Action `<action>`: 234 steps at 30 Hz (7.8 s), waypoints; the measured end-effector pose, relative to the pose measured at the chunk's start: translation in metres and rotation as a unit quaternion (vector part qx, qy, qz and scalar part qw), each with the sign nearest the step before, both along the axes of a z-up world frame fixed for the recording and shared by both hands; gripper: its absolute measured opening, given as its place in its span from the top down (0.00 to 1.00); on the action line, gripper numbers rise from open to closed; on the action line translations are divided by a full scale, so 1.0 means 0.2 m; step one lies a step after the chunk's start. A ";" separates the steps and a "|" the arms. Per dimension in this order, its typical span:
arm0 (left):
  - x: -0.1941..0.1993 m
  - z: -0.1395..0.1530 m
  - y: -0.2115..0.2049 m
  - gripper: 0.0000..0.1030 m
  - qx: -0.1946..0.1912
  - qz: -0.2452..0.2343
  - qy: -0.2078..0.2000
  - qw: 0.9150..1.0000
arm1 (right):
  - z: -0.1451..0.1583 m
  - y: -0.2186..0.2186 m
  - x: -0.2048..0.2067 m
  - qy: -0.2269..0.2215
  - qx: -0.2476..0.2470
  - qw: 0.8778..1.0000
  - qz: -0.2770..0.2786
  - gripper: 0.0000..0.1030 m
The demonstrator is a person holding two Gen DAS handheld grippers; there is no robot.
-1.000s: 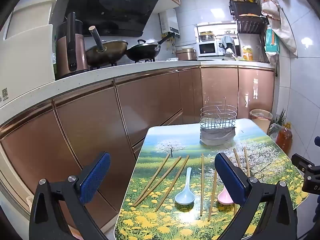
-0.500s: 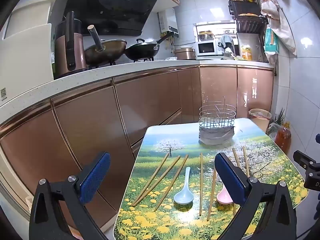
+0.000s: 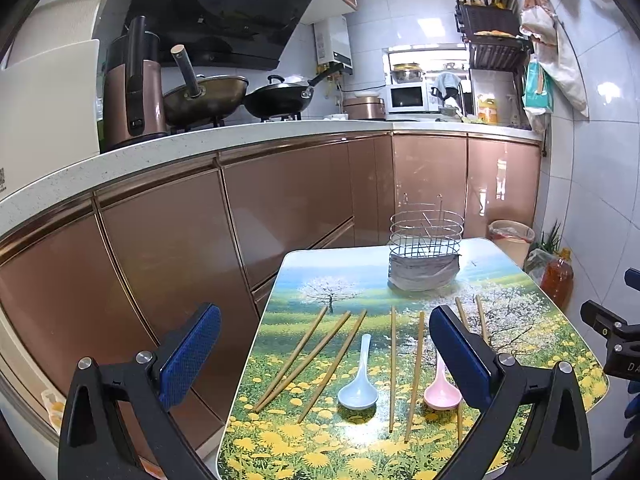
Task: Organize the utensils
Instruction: 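Move both tools toward the row of wooden chopsticks on the table, then lower the left tool onto a chopstick and close it while the right tool grasps another, then lift the held chopsticks with both tools and carry them toward the wire holder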
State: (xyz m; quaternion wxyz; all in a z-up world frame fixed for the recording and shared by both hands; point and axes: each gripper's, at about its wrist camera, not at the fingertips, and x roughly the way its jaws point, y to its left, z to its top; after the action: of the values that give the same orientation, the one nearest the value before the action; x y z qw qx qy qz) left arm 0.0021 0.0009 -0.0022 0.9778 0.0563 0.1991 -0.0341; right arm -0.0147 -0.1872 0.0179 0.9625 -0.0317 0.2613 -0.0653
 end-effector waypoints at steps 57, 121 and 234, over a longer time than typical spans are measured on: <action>0.34 0.12 0.04 0.00 -0.050 -0.015 0.016 0.998 | 0.18 -0.10 0.26 -0.005 0.002 1.000 -0.029 0.00; 1.29 -0.44 0.09 0.64 0.004 -0.178 0.345 0.922 | -0.37 -0.28 1.23 0.281 0.133 0.946 0.089 0.68; 0.97 0.46 0.12 0.94 -0.051 -0.162 0.172 0.970 | 0.55 -0.04 0.76 -0.021 0.159 0.979 0.126 0.94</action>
State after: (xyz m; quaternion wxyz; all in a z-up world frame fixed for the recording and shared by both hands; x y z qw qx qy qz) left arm 0.1963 0.0243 0.0903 0.9118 0.0306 0.3508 -0.2111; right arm 0.1374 -0.1951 0.1273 0.9612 0.0902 0.2415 0.0982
